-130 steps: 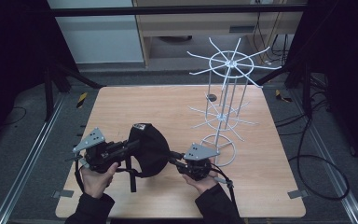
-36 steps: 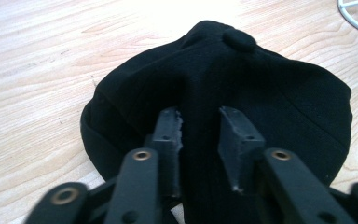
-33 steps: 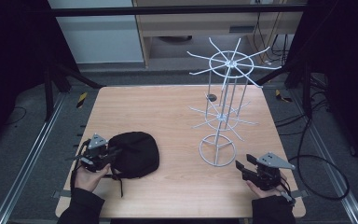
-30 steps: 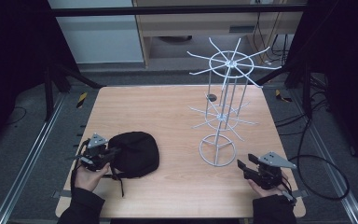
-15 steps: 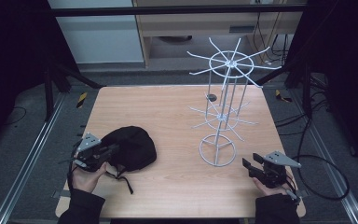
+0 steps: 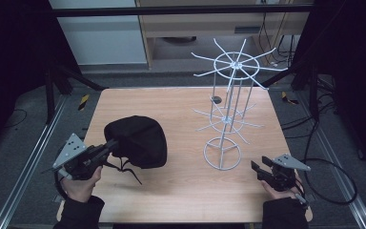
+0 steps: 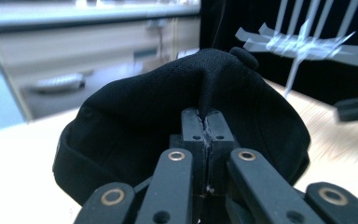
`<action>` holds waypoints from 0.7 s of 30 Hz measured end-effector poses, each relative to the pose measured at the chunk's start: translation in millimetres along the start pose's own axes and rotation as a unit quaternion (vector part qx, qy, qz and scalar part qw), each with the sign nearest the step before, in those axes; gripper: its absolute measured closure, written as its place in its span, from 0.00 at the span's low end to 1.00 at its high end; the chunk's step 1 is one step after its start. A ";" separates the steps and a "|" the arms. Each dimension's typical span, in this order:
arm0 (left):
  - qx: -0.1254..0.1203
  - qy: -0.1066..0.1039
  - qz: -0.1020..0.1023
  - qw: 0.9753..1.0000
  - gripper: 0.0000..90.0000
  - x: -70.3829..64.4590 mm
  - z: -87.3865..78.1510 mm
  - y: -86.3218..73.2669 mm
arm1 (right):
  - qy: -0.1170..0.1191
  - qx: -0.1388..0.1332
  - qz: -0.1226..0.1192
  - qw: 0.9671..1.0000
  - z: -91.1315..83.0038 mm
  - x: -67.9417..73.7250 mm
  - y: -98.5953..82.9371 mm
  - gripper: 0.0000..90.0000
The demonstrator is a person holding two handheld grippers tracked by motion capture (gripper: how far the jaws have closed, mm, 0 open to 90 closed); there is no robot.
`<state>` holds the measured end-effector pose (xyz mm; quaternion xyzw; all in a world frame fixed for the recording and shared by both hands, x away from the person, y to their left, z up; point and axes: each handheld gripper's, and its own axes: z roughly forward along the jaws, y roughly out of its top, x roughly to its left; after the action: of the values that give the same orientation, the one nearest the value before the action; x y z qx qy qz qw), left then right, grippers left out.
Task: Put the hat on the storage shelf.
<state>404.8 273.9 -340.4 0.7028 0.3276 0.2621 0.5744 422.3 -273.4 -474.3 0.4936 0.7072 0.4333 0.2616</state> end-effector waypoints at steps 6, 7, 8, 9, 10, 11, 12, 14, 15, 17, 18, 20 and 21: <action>-0.059 -0.027 0.001 0.998 0.99 -12.9 -9.9 20.0 | -0.004 0.002 -0.005 1.000 1.3 0.0 -0.7 0.55; -0.068 -0.028 0.001 0.997 0.99 -15.1 -9.7 23.5 | -0.004 0.002 -0.005 1.000 1.4 -0.1 -0.7 0.55; -0.077 -0.034 0.001 0.996 0.99 -16.8 -8.6 26.7 | -0.003 0.002 -0.004 1.000 1.3 -0.2 -0.6 0.55; -0.082 -0.035 -0.001 0.996 0.99 -18.0 -7.5 28.5 | -0.003 0.002 -0.003 1.000 1.4 -0.5 -0.8 0.55; -0.086 -0.037 -0.001 0.996 0.99 -19.1 -6.4 30.3 | -0.005 0.002 -0.004 1.000 1.7 -0.8 -0.9 0.55; -0.095 -0.040 -0.003 0.995 0.99 -20.6 -3.8 33.1 | -0.004 0.002 -0.003 1.000 1.7 -0.9 -1.0 0.55; -0.101 -0.043 -0.006 0.994 0.99 -21.4 -1.8 35.6 | -0.005 0.002 -0.002 1.000 1.8 -1.1 -1.2 0.55; -0.114 -0.048 -0.009 0.992 0.99 -22.6 2.0 40.4 | -0.005 0.002 -0.004 1.000 2.3 -2.1 -1.5 0.55; -0.125 -0.053 -0.012 0.991 0.99 -23.2 4.5 44.1 | -0.005 0.002 -0.004 1.000 2.4 -2.2 -1.5 0.55; -0.141 -0.061 -0.018 0.988 0.99 -23.8 8.6 50.8 | -0.005 0.003 -0.002 1.000 2.2 -2.2 -1.4 0.55; -0.147 -0.062 -0.018 0.987 0.99 -24.3 9.8 53.5 | -0.005 0.003 -0.003 1.000 2.4 -2.4 -1.4 0.55; -0.166 -0.069 -0.021 0.984 0.99 -25.9 12.5 61.7 | -0.006 0.003 -0.005 1.000 3.0 -2.8 -1.5 0.55; -0.175 -0.071 -0.023 0.982 0.99 -26.7 13.3 65.3 | -0.007 0.003 -0.007 1.000 3.5 -3.2 -1.8 0.55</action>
<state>407.8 236.9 -279.0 0.6009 0.2510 0.2515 0.7160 425.4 -275.3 -477.8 0.4925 0.7098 0.4262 0.2683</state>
